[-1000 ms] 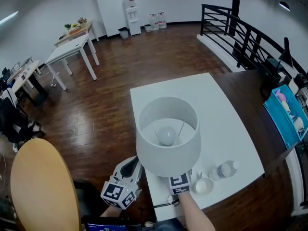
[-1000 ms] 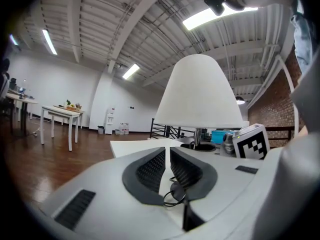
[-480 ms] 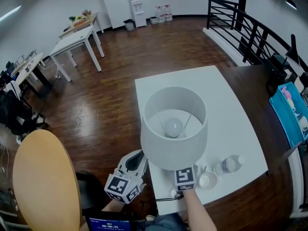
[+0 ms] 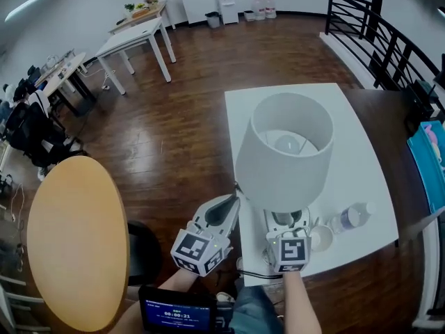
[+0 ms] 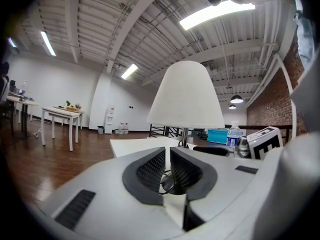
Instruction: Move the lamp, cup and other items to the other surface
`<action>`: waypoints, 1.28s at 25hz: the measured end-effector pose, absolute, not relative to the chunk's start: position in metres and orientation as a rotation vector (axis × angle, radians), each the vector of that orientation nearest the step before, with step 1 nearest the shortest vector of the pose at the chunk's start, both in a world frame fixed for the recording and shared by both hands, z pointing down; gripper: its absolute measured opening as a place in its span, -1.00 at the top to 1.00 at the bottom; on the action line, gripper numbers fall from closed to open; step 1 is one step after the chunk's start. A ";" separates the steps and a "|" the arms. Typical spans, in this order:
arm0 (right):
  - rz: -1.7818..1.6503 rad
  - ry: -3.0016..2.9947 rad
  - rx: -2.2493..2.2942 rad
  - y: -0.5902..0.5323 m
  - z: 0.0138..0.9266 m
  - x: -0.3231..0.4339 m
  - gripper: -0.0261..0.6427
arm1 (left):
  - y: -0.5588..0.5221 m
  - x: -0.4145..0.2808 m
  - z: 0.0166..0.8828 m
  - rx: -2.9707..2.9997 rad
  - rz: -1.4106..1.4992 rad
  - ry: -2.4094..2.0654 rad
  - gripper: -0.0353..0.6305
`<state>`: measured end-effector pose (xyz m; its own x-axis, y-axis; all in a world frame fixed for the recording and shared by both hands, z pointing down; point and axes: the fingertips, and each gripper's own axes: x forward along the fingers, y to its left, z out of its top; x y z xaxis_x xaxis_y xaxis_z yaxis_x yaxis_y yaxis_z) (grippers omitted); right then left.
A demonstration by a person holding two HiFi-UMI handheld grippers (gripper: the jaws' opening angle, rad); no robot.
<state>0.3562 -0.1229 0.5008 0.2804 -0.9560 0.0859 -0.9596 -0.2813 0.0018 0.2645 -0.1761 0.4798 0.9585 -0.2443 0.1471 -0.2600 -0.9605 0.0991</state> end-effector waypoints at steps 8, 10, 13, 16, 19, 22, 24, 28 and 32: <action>0.135 -1.947 2.375 -0.095 0.490 0.286 0.26 | -0.150 0.219 0.465 2.989 0.158 -0.453 0.86; 0.120 -2.007 2.342 -0.094 0.480 0.266 0.37 | -0.143 0.207 0.460 2.990 0.141 -0.469 0.86; 0.046 -2.100 2.306 -0.096 0.462 0.242 0.56 | -0.138 0.188 0.454 2.976 0.114 -0.505 0.86; -0.006 -2.196 2.253 -0.100 0.446 0.219 0.84 | -0.138 0.170 0.450 2.937 0.096 -0.534 0.86; -0.018 -2.271 2.175 -0.104 0.433 0.197 0.92 | -0.138 0.151 0.446 2.927 0.081 -0.575 0.86; -0.026 -2.327 2.118 -0.107 0.424 0.177 0.92 | -0.137 0.132 0.442 2.931 0.073 -0.620 0.86; -0.037 -2.358 2.082 -0.109 0.421 0.164 0.92 | -0.138 0.120 0.440 2.937 0.068 -0.650 0.86; -0.081 -2.396 2.043 -0.114 0.417 0.141 0.92 | -0.140 0.098 0.436 2.934 0.083 -0.697 0.86; -0.075 -2.430 2.008 -0.119 0.415 0.120 0.92 | -0.143 0.081 0.431 2.935 0.068 -0.730 0.86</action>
